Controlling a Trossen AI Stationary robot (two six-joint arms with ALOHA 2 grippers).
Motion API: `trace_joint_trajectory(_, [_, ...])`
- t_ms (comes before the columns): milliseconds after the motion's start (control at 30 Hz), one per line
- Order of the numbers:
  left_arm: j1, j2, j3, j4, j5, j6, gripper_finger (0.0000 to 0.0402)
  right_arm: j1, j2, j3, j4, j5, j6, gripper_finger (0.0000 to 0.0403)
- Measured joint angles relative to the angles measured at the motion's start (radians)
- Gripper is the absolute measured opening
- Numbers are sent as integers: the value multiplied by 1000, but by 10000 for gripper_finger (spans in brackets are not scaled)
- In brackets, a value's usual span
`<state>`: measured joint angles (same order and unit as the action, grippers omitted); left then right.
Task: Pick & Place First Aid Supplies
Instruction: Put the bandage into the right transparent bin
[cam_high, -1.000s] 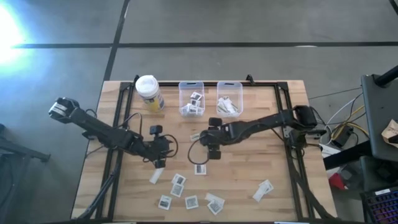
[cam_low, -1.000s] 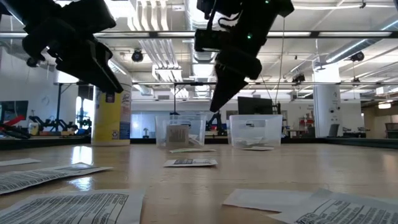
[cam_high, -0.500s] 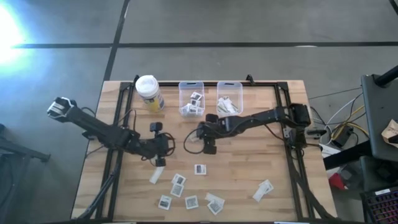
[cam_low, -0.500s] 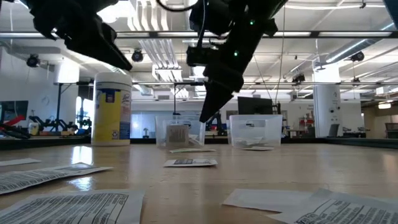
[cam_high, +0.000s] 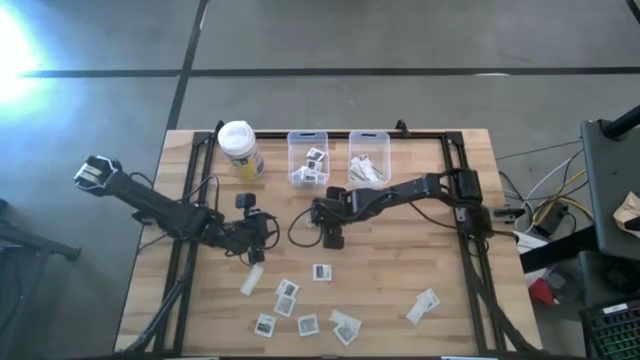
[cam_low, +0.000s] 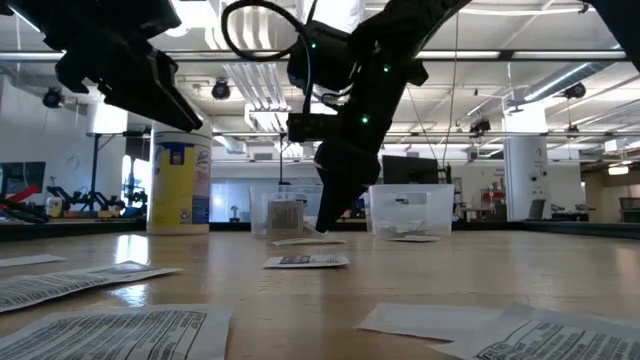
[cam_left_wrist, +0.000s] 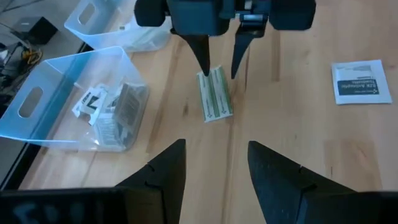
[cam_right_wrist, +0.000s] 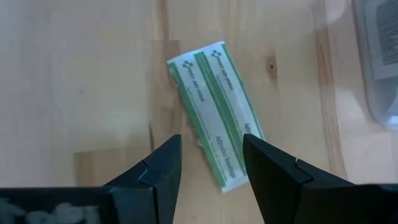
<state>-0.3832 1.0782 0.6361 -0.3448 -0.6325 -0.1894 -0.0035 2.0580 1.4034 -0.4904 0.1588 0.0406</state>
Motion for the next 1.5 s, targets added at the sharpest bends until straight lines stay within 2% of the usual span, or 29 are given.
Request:
trace_joint_trajectory(567, [2, 0, 0, 1, -17, -5, 168, -45, 49, 0, -5, -18, 76, 165])
trace_joint_trajectory(667, [2, 0, 0, 2, -17, -6, 168, -55, 63, 2, -17, -48, 99, 152])
trace_joint_trajectory(1067, [2, 0, -1, 2, -17, -10, 168, -60, 71, -1, -20, -43, 140, 72])
trace_joint_trajectory(1500, [2, 0, -1, 0, -17, -16, 168, -48, 1, -11, -67, -54, 140, 9])
